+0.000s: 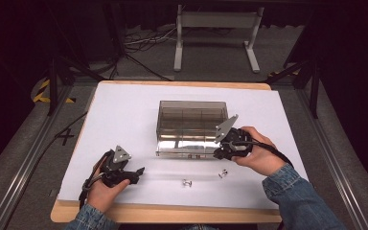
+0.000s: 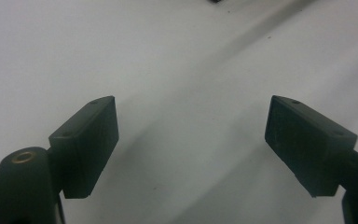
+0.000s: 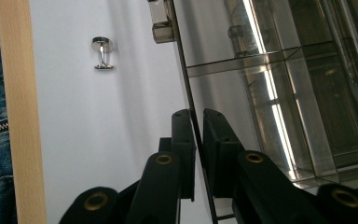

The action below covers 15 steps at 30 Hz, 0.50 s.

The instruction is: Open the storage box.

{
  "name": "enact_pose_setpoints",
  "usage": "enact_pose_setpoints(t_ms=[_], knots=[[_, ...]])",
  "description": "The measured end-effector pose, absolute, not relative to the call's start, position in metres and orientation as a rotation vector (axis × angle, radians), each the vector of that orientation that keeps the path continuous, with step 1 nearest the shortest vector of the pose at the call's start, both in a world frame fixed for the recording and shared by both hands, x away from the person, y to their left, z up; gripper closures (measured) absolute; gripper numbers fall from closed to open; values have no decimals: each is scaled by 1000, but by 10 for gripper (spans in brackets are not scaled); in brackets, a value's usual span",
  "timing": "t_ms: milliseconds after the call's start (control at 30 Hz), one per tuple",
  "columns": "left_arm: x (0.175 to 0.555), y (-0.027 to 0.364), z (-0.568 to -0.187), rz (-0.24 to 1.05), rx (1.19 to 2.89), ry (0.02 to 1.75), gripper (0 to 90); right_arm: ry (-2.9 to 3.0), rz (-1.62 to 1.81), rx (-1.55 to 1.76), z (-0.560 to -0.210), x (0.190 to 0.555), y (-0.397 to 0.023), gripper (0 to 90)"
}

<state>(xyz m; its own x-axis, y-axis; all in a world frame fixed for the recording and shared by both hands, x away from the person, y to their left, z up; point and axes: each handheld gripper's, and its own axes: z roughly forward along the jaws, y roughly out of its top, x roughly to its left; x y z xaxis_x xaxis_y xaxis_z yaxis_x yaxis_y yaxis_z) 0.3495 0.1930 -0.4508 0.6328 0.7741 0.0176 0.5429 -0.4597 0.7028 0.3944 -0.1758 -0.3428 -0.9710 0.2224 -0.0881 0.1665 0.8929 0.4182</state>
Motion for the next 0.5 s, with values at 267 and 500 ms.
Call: enact_pose_setpoints(t_ms=[267, 500], knots=[[350, 193, -451, 442, 2181, 1025, 183, 2897, 678, 314, -339, 391, -180, 780], [350, 193, -451, 438, 2185, 1024, 183, 2839, 787, 347, -328, 380, -188, 742]])
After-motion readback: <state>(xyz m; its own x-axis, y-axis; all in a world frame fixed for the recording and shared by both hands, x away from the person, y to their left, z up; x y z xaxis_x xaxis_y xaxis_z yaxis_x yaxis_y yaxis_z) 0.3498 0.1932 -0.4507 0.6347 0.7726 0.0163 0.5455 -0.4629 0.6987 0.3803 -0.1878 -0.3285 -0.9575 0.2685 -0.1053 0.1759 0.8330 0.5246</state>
